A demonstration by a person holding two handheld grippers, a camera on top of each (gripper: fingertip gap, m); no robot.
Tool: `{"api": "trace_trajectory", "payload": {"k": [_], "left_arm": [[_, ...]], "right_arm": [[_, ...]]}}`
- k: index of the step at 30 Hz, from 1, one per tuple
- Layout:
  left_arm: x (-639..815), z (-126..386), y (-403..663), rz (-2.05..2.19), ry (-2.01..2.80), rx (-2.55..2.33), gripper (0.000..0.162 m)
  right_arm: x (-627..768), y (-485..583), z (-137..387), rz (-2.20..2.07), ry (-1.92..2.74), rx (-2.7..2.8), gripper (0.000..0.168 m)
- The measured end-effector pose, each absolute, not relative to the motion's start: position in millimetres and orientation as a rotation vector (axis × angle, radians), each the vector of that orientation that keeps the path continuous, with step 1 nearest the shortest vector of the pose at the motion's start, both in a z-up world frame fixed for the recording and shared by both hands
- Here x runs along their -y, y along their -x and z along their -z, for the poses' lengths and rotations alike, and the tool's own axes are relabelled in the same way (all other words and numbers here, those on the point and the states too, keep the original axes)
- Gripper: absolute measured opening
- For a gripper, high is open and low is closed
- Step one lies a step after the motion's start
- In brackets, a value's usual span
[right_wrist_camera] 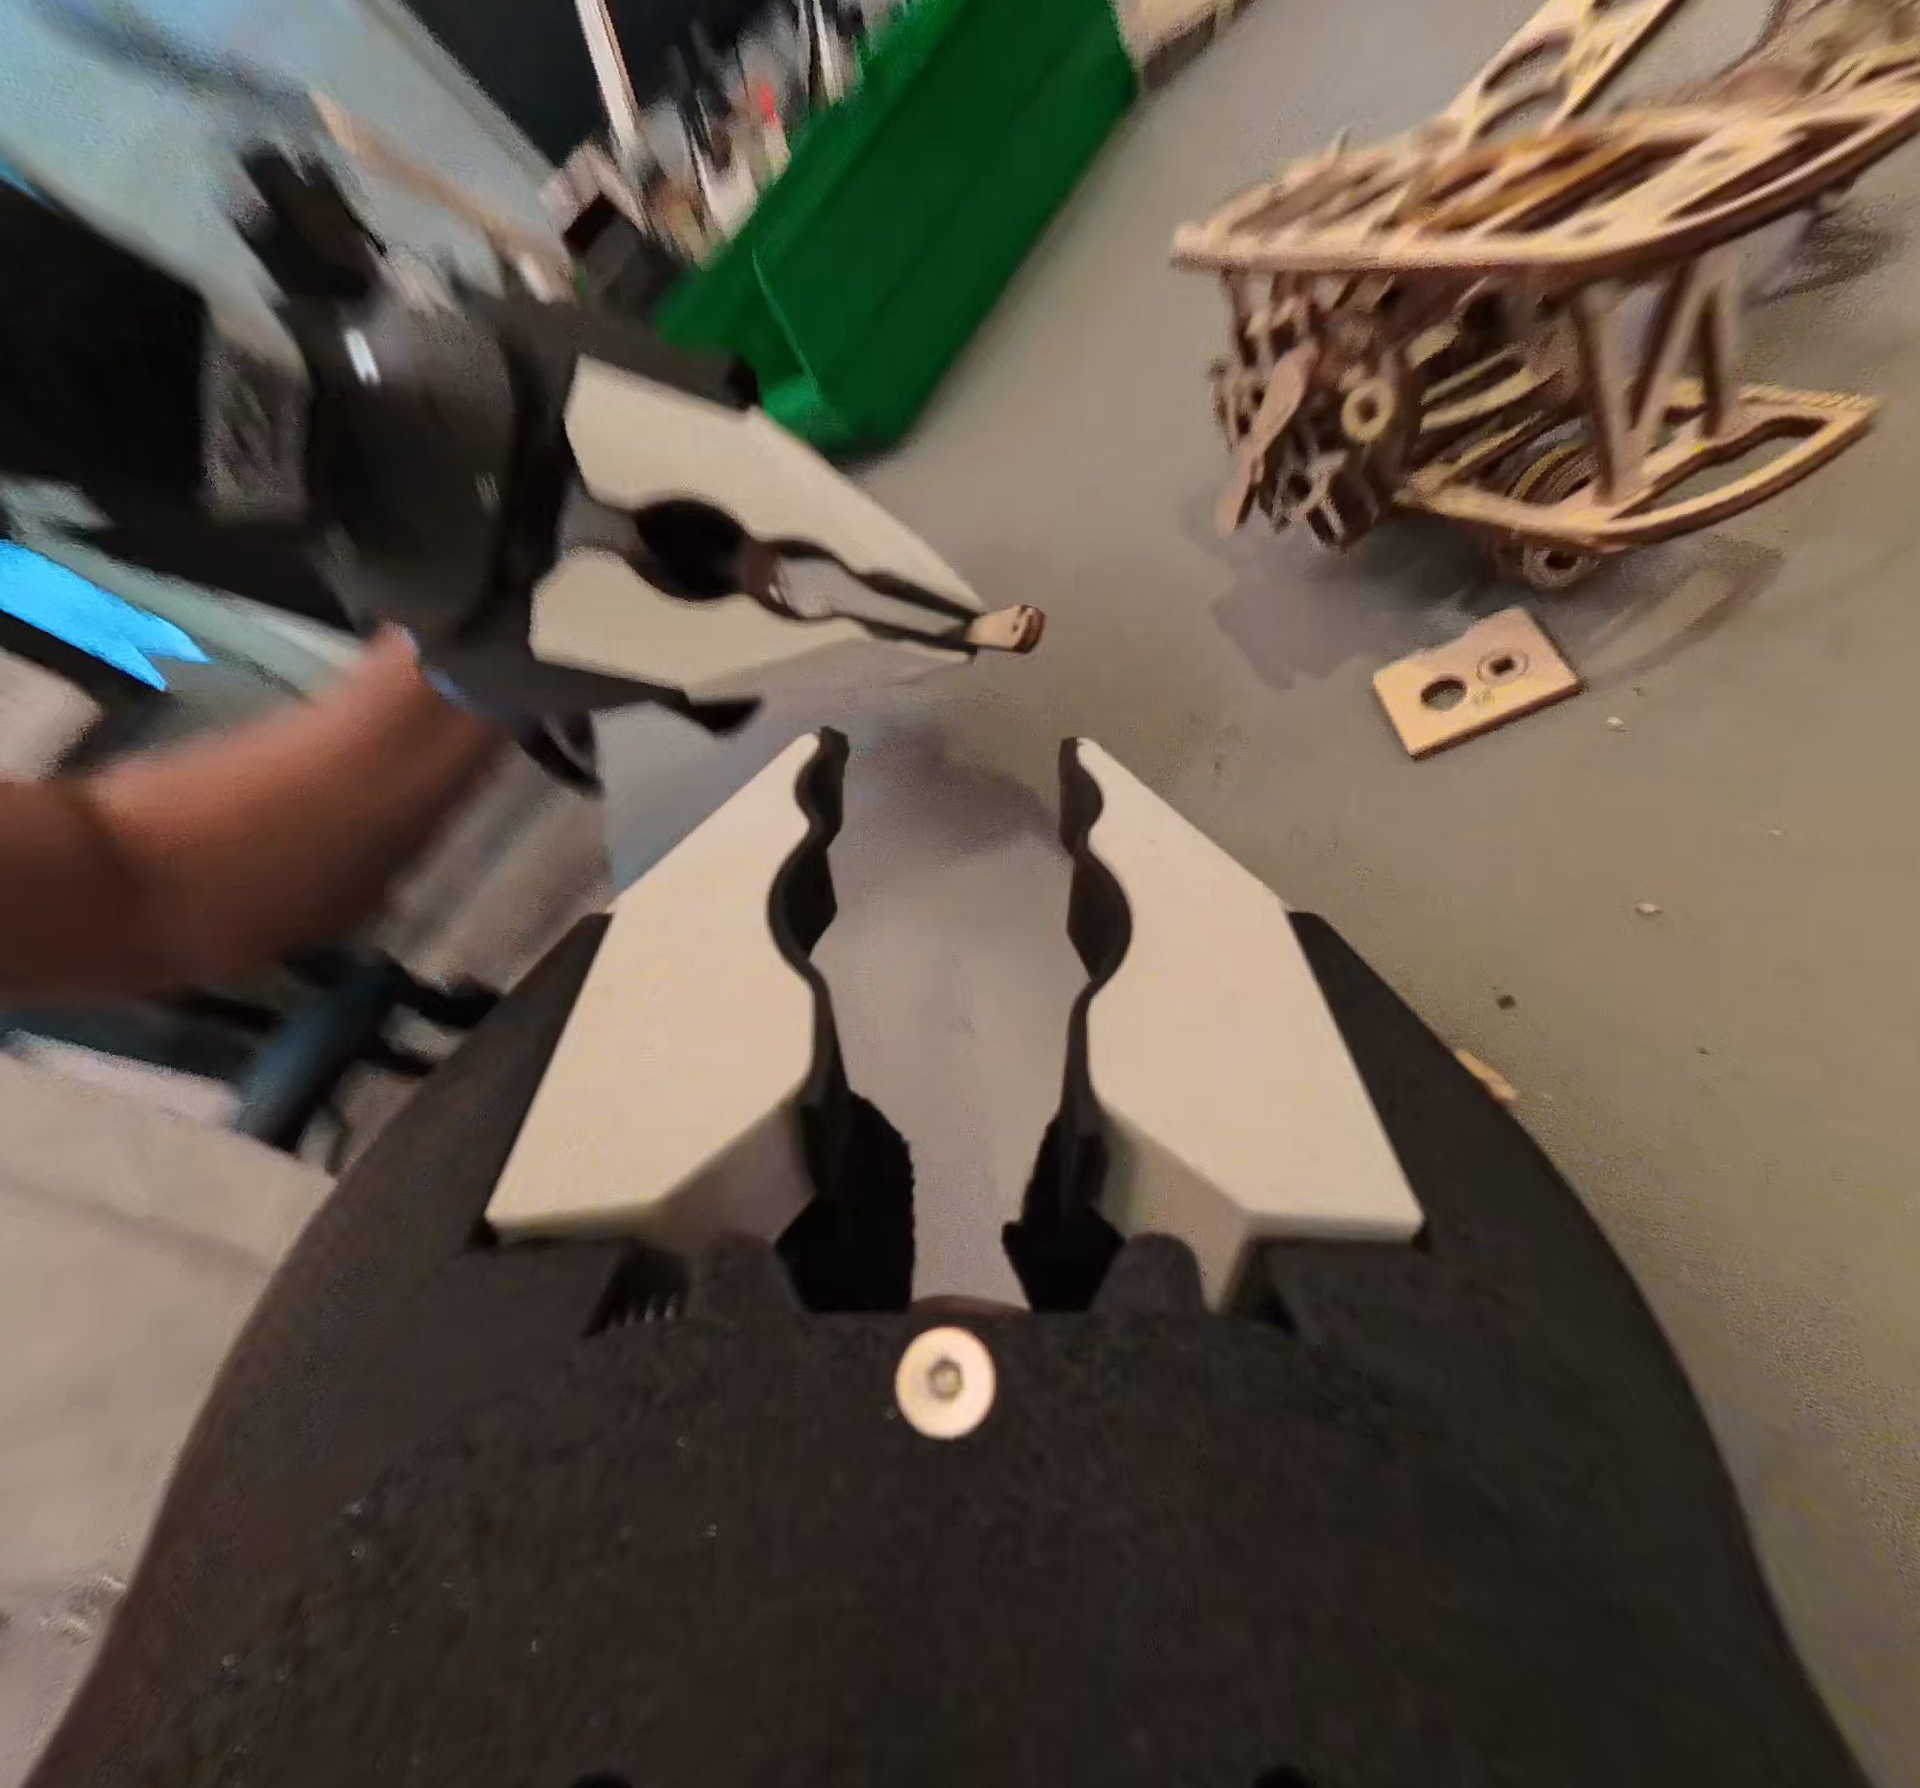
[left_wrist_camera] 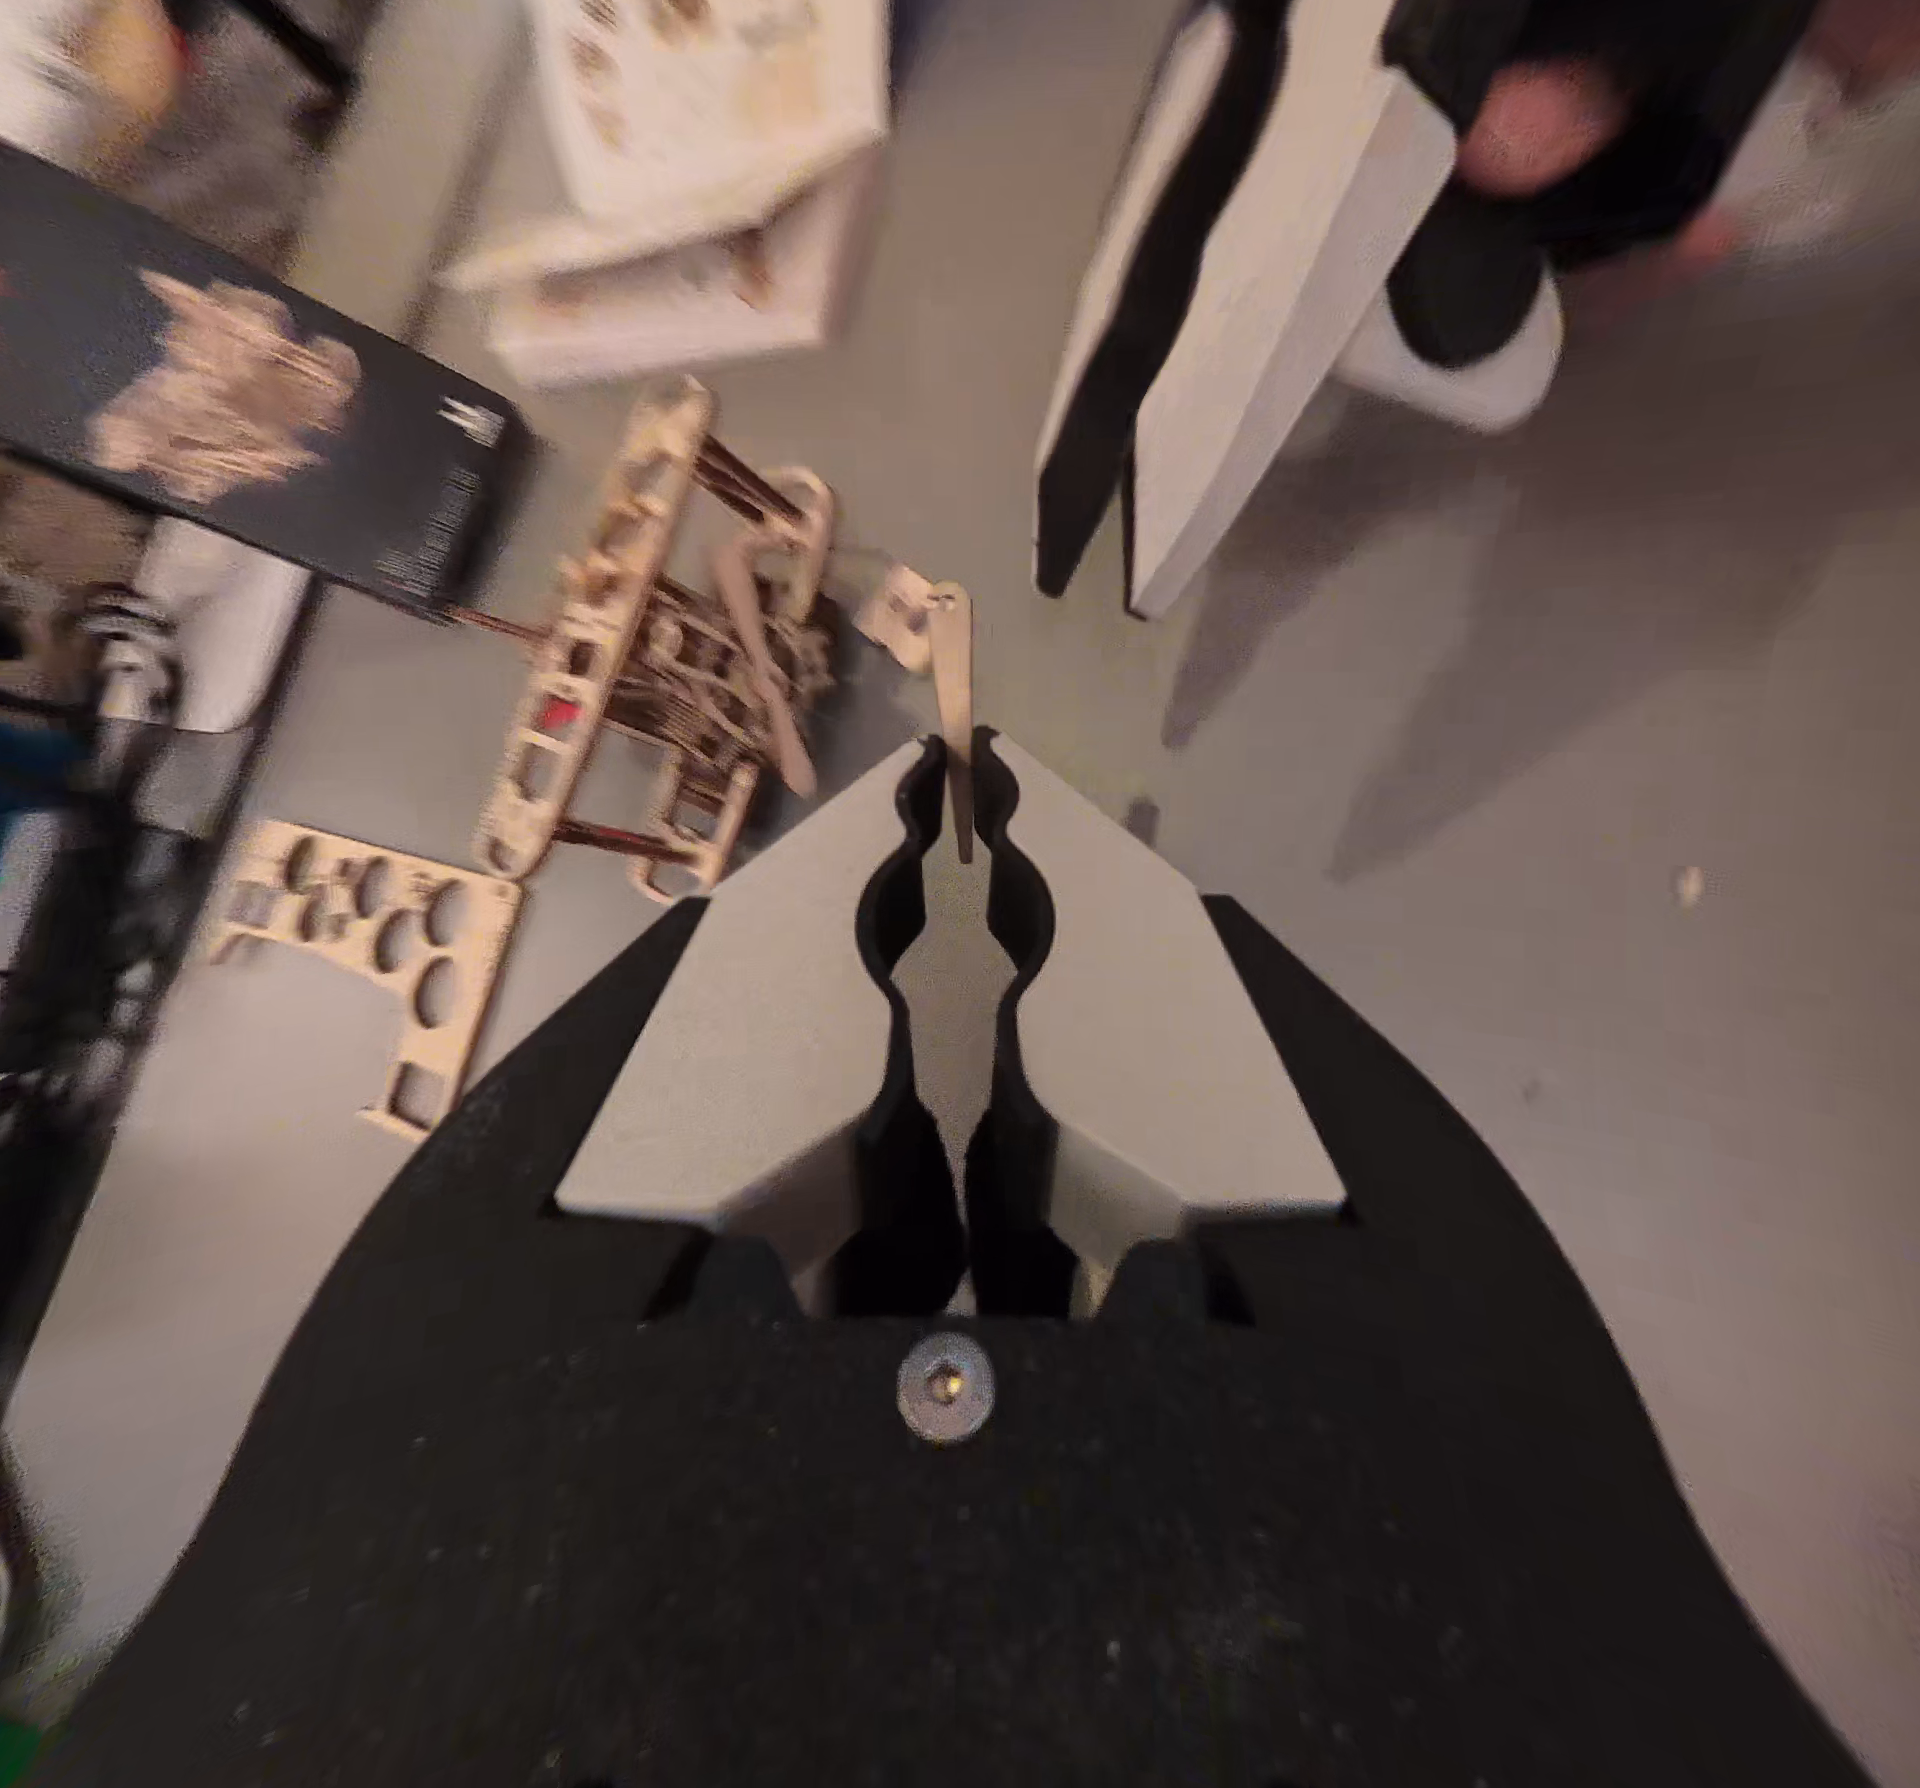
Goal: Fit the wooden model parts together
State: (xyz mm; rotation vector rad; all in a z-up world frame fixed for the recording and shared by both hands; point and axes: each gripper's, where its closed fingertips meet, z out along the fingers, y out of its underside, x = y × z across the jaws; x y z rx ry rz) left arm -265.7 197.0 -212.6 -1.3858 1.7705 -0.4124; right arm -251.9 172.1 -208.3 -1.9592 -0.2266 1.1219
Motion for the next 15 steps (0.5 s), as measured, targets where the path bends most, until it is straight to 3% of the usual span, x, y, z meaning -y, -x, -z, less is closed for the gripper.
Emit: {"api": "trace_trajectory", "payload": {"k": [4,9,13,15], "left_arm": [[-186,165,240,0.798,1.492,-1.331,0.002],[-180,140,226,1.379,1.676,-0.834,0.002],[-172,152,225,1.145,1.632,-1.007,0.002],[-171,157,225,0.907,1.546,-1.178,0.002]], "right_arm": [[-180,245,178,-1.331,1.721,-0.023,0.038],[-178,245,170,-1.073,1.648,0.084,0.033],[-177,209,134,-0.990,1.492,0.001,0.026],[-179,209,141,-1.058,1.585,0.014,0.028]]}}
